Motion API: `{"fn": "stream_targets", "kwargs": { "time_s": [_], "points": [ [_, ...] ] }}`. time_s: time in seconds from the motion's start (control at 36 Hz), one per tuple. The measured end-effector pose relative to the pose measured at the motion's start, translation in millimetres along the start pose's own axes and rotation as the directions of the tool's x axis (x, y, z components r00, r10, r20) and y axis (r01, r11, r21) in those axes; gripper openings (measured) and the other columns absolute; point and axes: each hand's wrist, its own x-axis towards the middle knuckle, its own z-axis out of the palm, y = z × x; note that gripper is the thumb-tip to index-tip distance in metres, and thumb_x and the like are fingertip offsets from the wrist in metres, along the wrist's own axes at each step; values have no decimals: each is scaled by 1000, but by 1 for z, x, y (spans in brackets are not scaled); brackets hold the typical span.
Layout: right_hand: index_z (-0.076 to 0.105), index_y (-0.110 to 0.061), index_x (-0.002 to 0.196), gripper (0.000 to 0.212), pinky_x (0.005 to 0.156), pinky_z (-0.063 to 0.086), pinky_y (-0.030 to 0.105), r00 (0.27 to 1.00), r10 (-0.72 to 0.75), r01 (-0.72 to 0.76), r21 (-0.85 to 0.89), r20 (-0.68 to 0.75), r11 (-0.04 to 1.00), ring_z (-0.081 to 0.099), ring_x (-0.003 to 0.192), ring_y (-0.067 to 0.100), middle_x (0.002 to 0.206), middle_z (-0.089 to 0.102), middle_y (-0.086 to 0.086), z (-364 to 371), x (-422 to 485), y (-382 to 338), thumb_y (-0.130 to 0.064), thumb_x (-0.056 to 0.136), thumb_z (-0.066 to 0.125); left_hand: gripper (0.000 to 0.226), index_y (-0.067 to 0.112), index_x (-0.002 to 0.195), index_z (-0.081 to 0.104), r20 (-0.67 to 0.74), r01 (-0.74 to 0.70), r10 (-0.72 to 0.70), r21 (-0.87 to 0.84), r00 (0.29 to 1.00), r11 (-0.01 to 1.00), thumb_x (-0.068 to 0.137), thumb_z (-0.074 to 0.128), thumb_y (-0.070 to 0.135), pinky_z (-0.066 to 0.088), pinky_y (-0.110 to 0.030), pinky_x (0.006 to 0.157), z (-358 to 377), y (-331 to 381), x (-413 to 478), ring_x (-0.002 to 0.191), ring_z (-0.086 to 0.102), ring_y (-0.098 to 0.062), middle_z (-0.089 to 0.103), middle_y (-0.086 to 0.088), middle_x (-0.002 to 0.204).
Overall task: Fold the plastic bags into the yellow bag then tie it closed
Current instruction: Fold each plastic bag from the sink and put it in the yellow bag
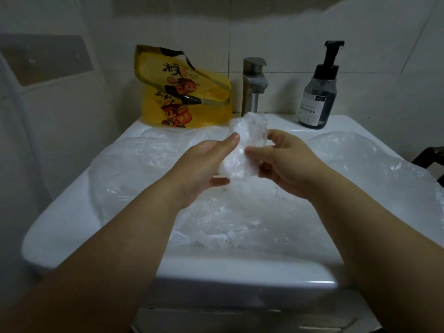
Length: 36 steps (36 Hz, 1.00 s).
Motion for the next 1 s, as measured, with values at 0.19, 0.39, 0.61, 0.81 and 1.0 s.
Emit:
{"fn": "stream_targets", "kwargs": {
  "time_s": [0.19,0.39,0.61,0.81,1.0],
  "points": [
    [50,-12,128,46,78,56,37,995,69,-66,-46,77,997,65,99,29,112,65,11,7,0,4,-25,86,66,17,14,111,63,-140,-117,97,-144,985,983,94,60,12,57,-42,88,-2,0,3,101,69,-27,70,-11,112],
    [61,-12,101,10,72,57,28,998,43,-44,28,45,999,62,90,20,103,63,8,14,-2,3,-10,91,60,11,14,103,62,-66,-60,43,-285,997,957,93,58,11,53,-31,84,-3,3,4,92,67,-17,70,-5,98],
    [59,-4,91,8,52,51,23,996,57,-69,198,67,978,53,59,16,79,54,12,8,-4,-4,0,91,53,12,14,103,62,-117,-85,55,-269,992,959,92,60,9,52,-20,59,-9,4,5,76,61,-11,65,-4,90],
    [57,-8,86,21,43,45,20,998,27,-41,323,50,945,47,45,13,58,52,8,1,-5,-10,6,94,43,17,18,94,60,-41,-93,86,-201,995,975,94,54,2,56,-20,59,-11,7,0,74,72,-15,72,-6,86],
    [54,-3,76,28,43,44,22,1000,-8,-2,350,29,937,45,49,16,57,48,9,1,-7,-12,10,89,33,28,13,92,60,61,-56,83,-354,995,934,96,41,-8,57,-19,56,-14,12,-5,69,72,-16,73,-10,78]
  ]
}}
